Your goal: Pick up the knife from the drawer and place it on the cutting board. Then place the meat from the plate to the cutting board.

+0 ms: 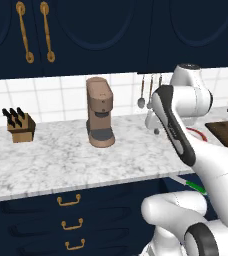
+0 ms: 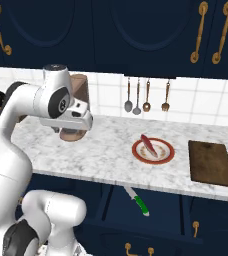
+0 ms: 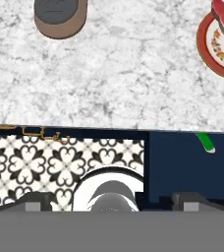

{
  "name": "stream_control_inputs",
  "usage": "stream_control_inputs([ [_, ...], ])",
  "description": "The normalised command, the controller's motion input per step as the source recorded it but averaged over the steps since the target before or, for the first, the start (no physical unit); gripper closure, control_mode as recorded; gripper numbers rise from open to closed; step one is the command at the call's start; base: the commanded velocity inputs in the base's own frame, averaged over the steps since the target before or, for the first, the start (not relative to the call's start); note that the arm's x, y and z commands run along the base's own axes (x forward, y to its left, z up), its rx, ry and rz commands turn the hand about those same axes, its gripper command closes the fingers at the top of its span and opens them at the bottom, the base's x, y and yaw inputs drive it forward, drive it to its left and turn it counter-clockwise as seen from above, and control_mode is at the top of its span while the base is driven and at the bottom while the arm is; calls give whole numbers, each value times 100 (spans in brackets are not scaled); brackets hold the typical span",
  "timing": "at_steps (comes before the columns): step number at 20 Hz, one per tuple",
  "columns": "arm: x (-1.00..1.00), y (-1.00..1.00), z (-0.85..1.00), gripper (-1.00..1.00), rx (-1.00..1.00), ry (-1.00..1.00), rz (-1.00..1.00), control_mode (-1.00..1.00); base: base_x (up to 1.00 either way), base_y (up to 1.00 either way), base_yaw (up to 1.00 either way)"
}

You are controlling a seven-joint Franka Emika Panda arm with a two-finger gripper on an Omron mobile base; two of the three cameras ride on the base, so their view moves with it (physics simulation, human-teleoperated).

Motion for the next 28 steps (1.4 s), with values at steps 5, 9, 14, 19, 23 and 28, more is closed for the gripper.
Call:
stream_control_inputs([
  [5,-52,0,-47,-100,-3,13,0,-100,0,0,0],
  [9,-42,0,-58,-100,-8,19,0,-100,0,0,0],
  [14,-45,0,-35,-100,-6,8,1,100,-29,0,1],
  [19,0,0,0,-100,0,0,0,100,-90,-9,1],
  [23,0,0,0,-100,0,0,0,100,-26,-83,-1],
  [28,0,0,0,-100,0,0,0,100,0,-100,1],
])
